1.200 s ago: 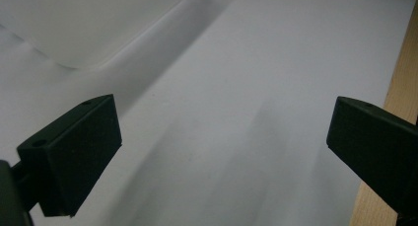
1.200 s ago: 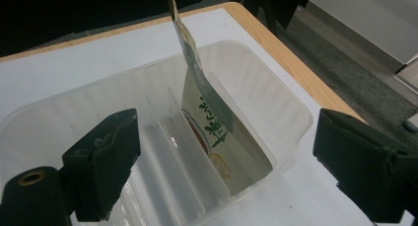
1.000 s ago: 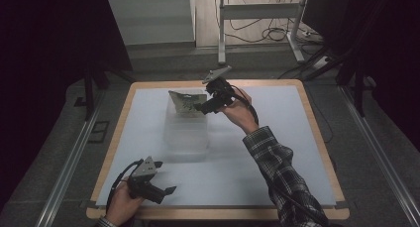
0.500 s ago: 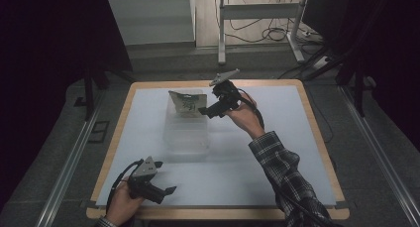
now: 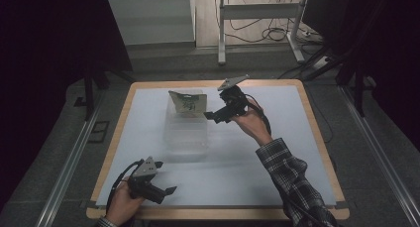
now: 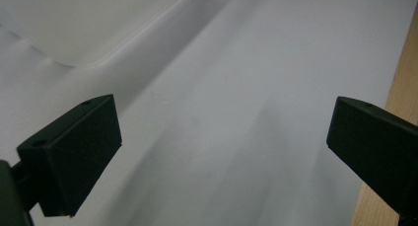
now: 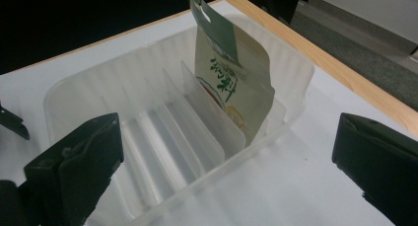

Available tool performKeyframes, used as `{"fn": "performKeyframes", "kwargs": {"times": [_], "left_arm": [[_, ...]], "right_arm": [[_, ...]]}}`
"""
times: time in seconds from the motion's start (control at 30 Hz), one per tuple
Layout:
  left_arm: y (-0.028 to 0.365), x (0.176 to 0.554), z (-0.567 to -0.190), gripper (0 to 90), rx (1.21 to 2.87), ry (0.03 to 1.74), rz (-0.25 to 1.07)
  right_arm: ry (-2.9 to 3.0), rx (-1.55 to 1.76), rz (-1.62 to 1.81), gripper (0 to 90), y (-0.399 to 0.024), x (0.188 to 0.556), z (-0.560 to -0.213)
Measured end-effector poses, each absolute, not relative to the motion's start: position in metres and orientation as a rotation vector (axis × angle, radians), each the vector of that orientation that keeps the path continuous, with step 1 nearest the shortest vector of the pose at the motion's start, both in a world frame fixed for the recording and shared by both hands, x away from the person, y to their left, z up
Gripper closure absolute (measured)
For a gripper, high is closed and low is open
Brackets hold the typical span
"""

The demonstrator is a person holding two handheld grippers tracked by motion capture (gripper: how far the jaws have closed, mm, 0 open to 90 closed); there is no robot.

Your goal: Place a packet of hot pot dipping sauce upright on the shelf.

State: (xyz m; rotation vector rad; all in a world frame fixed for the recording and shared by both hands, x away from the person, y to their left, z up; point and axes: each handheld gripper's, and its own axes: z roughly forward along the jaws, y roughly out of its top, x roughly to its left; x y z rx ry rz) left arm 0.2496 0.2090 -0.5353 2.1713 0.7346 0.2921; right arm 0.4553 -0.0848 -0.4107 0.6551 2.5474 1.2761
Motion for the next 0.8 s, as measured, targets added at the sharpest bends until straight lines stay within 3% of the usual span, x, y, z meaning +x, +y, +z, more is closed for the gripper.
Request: {"fn": "performKeyframes", "kwargs": {"times": [0.8], "left_arm": [[0.209, 0.25, -0.536, 0.2, 2.172, 0.74, 0.291]], "right_arm": [[2.496, 0.68, 1.272, 0.0, -0.125, 0.419, -0.417]]}}
